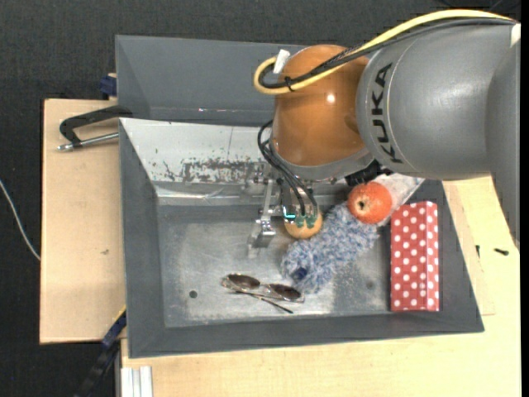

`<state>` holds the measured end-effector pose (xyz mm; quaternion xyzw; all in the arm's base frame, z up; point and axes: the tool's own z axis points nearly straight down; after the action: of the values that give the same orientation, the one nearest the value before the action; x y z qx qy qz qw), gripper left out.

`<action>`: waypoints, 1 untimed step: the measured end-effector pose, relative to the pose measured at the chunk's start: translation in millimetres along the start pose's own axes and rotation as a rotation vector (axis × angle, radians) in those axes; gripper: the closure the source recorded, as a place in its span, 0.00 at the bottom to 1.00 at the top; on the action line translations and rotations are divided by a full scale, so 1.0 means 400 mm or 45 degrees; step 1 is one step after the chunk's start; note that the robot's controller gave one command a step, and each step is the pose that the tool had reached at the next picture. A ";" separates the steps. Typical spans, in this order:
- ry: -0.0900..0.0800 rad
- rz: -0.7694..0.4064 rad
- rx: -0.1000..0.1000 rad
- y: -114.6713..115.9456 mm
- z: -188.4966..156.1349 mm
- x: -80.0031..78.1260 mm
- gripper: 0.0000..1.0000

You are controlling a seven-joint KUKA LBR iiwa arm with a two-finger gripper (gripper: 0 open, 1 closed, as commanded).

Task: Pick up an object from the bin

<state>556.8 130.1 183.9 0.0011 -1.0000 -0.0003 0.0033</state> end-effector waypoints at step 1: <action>-0.011 0.002 -0.001 -0.002 -0.012 -0.005 0.00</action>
Offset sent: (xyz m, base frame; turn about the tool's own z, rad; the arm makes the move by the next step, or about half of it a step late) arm -0.0640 -0.0157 -0.1139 -0.1078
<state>558.7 129.4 188.5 0.0001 -1.0000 -0.0008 -0.0010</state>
